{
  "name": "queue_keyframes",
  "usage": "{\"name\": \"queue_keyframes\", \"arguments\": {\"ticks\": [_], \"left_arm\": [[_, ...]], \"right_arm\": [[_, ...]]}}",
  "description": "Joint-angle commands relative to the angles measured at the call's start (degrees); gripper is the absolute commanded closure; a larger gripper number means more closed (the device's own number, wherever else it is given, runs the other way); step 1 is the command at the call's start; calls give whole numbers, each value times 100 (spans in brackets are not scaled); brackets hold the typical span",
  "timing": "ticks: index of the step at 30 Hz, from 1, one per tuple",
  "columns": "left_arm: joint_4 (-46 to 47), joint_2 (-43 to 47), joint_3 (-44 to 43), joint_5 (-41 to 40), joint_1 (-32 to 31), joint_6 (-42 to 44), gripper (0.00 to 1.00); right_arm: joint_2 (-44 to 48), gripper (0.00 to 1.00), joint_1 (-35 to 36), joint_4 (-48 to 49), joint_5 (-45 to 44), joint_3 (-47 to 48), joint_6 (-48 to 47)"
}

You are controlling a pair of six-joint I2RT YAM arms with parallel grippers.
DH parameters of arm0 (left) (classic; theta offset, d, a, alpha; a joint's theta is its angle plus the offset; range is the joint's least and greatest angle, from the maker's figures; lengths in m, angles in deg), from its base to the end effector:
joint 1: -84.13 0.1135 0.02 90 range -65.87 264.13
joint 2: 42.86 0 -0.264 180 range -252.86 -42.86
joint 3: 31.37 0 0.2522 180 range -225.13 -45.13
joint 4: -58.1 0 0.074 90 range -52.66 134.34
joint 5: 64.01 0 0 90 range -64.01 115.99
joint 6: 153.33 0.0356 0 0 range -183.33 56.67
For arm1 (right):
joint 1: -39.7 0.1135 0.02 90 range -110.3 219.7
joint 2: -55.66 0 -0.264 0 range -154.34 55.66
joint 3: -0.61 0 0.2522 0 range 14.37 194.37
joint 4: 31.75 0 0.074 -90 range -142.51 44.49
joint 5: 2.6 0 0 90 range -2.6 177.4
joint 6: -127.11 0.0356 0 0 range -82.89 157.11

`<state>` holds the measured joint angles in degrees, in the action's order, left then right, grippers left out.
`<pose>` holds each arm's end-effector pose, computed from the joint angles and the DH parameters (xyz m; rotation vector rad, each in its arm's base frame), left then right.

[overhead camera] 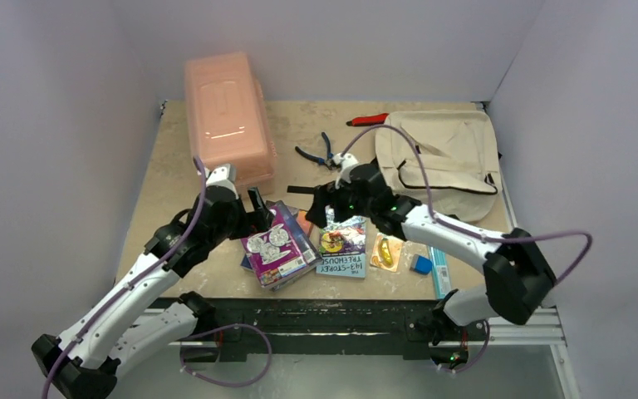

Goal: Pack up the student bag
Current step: Place the student bag at the center of the board, then pick up the book from the center of the board.

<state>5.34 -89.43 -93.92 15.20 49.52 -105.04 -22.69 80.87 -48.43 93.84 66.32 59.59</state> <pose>0.1423 -0.0901 0.3094 -0.2455 2.2382 -0.5292 0.2293 0.2059 0.2633 -0.4242 2.1363 0.7759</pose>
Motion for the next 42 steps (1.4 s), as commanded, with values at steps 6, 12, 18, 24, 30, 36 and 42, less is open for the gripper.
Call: {"name": "queue_keyframes", "arguments": {"ticks": [6,12,18,24,30,36,42], "left_arm": [[-1324,-167,688,-1112,16,-2059,4],[-598,-212,1342,-701,16,-2118,1],[525,274,2189,-283,16,-2189,0],[1075,543,2696,195,20,-2521,1],[1102,1049,2786,409,16,-2770,11],[42,1308,2302,224,16,-2871,9],[-981,922,1523,-96,11,-2690,6]], "right_arm": [[-1135,16,504,1875,2411,-140,1381],[-1411,20,588,1958,2371,-311,1248],[-1723,32,646,2042,2234,-359,1168],[-1944,40,678,1984,2116,-304,1162],[-2063,48,699,1977,2062,-255,1172],[-2079,51,735,1962,2028,-234,1164],[-2096,51,739,1974,1990,-278,1150]]}}
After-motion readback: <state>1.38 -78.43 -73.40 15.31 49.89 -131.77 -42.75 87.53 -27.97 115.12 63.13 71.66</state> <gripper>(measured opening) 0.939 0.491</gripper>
